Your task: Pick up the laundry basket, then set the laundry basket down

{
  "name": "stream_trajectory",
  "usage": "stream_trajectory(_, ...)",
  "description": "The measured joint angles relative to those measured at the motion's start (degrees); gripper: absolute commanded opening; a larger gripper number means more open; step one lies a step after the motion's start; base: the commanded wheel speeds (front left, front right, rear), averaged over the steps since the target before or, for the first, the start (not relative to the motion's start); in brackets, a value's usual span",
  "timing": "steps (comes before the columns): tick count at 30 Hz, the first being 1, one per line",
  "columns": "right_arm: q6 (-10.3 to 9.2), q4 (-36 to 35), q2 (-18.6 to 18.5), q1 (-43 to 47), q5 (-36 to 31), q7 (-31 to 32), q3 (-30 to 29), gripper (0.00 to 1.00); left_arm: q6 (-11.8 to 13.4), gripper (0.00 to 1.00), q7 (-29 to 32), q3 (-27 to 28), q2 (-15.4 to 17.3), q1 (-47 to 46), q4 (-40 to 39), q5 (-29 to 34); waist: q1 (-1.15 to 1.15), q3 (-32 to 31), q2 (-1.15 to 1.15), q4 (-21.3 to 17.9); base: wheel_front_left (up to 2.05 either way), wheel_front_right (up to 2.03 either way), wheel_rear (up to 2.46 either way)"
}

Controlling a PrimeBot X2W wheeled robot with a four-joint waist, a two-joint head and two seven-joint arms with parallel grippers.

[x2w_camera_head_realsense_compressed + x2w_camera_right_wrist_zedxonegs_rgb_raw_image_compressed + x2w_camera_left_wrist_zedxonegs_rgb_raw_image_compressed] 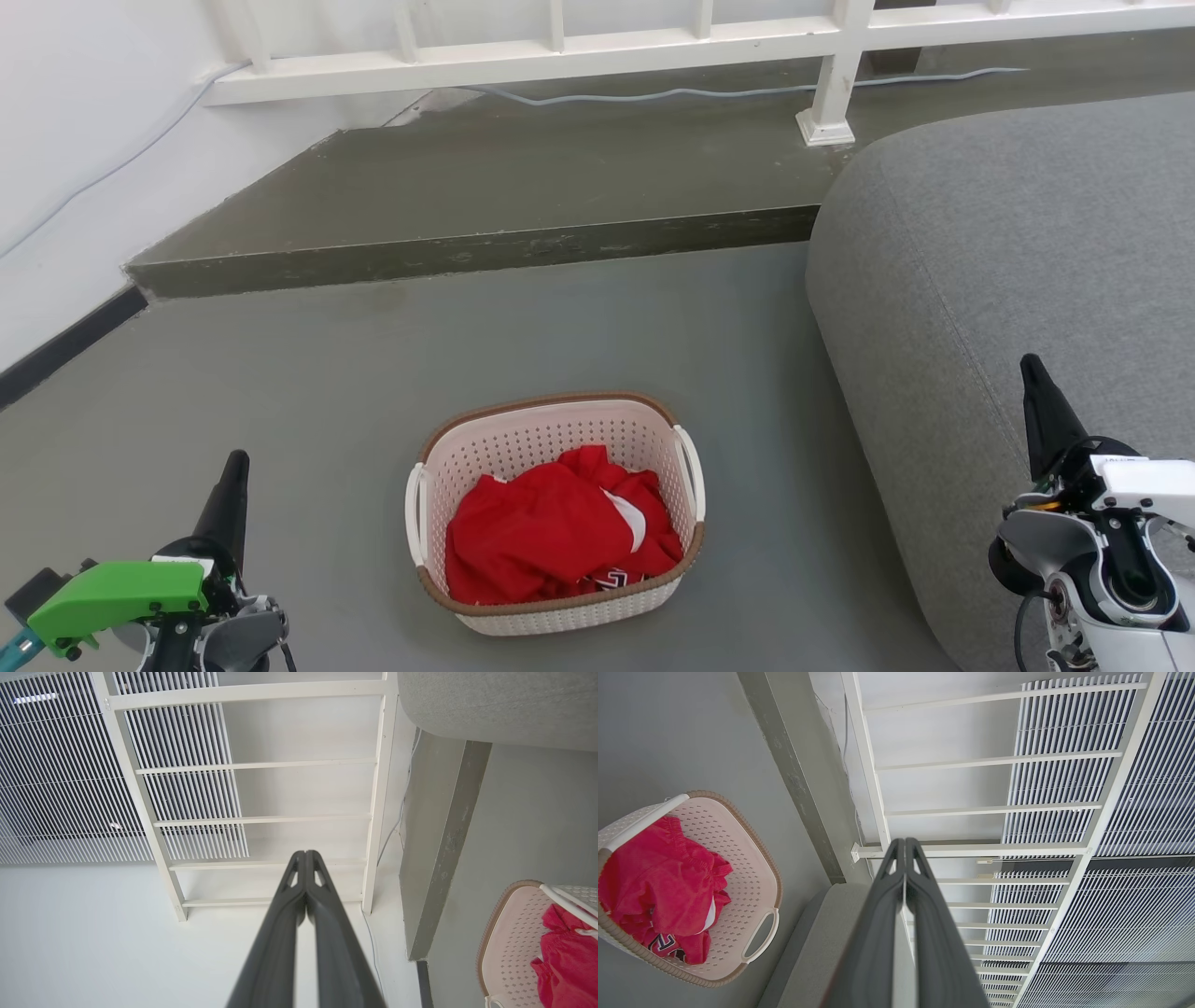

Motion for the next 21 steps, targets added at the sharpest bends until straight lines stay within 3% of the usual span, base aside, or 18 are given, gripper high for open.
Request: stream_trajectory(21, 0.01, 0.0, 0.0, 0.0, 0.0, 0.0, -0.1, 0.00, 0.0, 0.00, 0.0, 0.0, 0.0, 0.0, -0.1, 0.0, 0.00, 0.0, 0.00, 0.0, 0.00, 0.00, 0.00)
